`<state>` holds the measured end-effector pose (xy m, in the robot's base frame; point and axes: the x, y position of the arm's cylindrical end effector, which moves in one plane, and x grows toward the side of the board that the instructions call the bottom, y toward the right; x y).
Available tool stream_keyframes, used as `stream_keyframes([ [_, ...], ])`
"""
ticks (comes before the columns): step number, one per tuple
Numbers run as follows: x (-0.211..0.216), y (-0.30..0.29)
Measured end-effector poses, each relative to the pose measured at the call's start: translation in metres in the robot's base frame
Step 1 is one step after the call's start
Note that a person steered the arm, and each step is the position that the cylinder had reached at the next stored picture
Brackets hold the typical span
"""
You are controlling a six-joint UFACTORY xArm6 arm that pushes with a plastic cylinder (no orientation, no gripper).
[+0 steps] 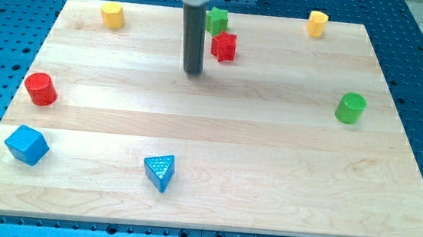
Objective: Align the red star vertically below the green star
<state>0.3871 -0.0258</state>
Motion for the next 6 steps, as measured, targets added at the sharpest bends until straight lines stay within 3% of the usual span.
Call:
stream_keyframes([
  [1, -0.03, 0.062],
  [2, -0.075, 0.084],
  [5, -0.073, 0.052],
  [6, -0.022, 0.044],
])
